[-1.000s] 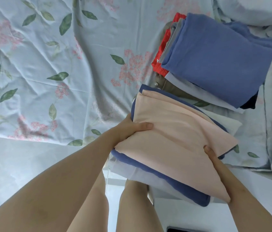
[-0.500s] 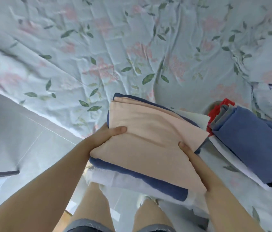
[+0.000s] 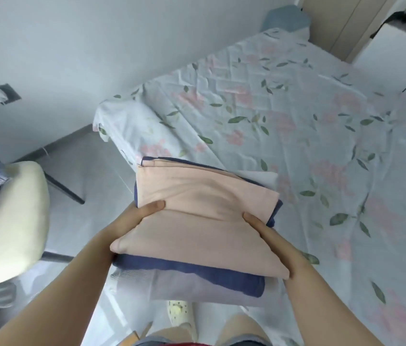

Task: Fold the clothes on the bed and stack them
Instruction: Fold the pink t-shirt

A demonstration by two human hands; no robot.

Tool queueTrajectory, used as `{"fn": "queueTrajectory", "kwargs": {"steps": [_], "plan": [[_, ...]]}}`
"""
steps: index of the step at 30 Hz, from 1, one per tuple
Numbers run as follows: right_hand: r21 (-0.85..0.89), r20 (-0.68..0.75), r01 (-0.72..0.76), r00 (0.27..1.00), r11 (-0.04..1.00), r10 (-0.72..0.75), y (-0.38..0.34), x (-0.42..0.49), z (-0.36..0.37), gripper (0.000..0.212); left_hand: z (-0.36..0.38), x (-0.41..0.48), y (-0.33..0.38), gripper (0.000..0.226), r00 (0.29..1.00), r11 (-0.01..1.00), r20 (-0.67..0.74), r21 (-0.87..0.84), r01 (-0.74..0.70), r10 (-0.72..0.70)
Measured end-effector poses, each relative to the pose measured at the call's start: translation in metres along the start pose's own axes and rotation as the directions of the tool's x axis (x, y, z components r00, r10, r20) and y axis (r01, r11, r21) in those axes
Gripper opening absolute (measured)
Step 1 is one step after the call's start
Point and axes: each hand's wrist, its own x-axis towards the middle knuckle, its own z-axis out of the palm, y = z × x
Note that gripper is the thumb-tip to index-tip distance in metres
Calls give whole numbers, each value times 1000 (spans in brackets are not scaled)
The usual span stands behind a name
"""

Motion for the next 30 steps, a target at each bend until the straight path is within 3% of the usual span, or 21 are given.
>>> {"fn": "queueTrajectory", "kwargs": {"steps": [4, 10, 17, 20, 22, 27, 30], "plan": [[-116, 20, -44, 999, 992, 46, -32, 41, 64, 72, -65, 11, 10, 111, 993, 998, -115, -53, -17, 11], [-128, 27, -98, 994, 987, 102, -75, 128, 124, 106, -140, 58, 34, 100, 982, 982, -159, -171, 79, -107], [-277, 55, -82, 993, 957, 101, -159, 238, 221, 108, -255, 145, 97, 115, 943, 964, -262, -218, 150, -206], [-397, 76, -37, 994, 917, 73, -198, 274, 269, 113, -299, 170, 128, 96, 950, 965, -249, -228, 130, -187], [-468, 81, -9, 995, 884, 53, -223, 293, 302, 105, -328, 186, 146, 90, 954, 970, -249, -215, 112, -166], [-316, 59, -49, 996, 947, 71, -257, 348, 383, 40, -418, 240, 189, 92, 968, 979, -212, -182, 95, -133], [-280, 13, -32, 999, 959, 37, -271, 378, 426, 36, -471, 273, 223, 90, 977, 990, -187, -118, 80, -101]]}}
